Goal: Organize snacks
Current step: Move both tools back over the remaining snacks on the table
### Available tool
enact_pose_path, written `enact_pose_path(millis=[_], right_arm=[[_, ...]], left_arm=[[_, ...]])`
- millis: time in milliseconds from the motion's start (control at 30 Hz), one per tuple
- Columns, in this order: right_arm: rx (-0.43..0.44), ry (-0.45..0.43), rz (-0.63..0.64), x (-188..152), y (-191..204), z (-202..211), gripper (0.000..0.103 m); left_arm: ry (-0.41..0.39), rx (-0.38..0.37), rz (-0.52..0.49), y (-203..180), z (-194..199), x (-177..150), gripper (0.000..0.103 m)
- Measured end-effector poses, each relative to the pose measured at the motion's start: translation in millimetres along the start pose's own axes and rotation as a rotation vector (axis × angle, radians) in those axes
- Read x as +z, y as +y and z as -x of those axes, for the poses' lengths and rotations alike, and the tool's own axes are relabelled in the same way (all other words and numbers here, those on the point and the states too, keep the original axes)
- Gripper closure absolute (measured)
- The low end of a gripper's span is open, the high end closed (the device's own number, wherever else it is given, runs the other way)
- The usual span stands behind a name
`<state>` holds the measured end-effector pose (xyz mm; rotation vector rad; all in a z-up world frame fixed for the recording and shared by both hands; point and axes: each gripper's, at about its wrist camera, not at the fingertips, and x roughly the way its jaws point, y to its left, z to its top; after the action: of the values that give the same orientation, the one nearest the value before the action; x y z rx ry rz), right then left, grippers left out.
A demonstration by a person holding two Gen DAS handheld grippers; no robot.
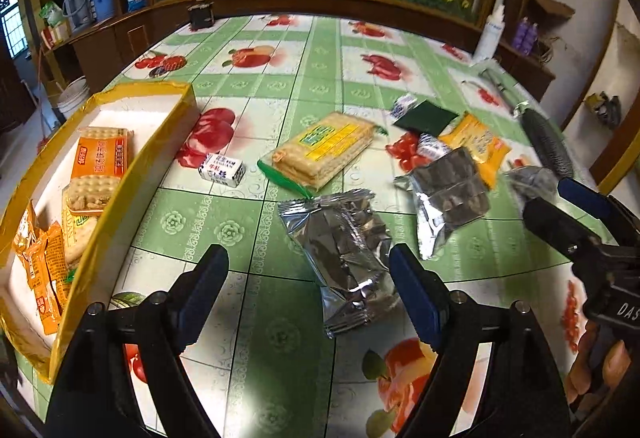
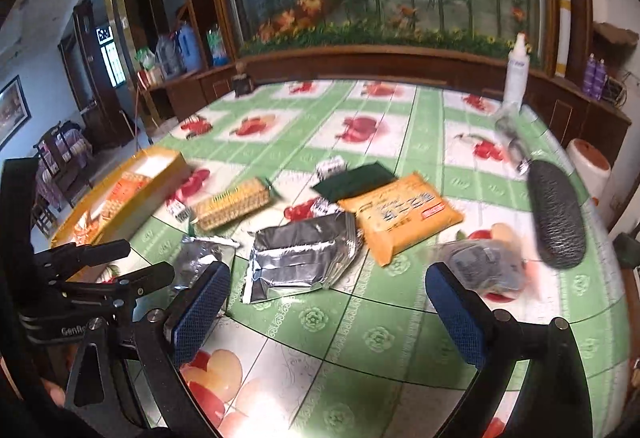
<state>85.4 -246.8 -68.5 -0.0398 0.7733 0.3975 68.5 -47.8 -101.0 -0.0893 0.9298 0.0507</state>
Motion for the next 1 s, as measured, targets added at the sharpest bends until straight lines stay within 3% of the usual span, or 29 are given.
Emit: enact_pose_path(millis=[200, 567, 733, 1000], right_arm=[[-0.019, 0.068, 0.033, 3, 12, -43, 0.004], [-0.095, -0.046, 0.058, 8, 26, -19, 0.004], [-0.142, -0.08, 0.103, 8, 39, -9, 0.004], [-0.133, -0.034, 0.103, 4, 37, -24, 0.004]], left_arm=[[0.02, 0.012, 0.03, 5, -9, 1, 0.02], [-0.214, 0.095, 0.166, 39, 30, 4, 0.02], [-0.191, 0.099, 0.158, 39, 28, 6, 0.02], [-0.113, 0.06, 0.135, 24, 14, 0, 0.02]])
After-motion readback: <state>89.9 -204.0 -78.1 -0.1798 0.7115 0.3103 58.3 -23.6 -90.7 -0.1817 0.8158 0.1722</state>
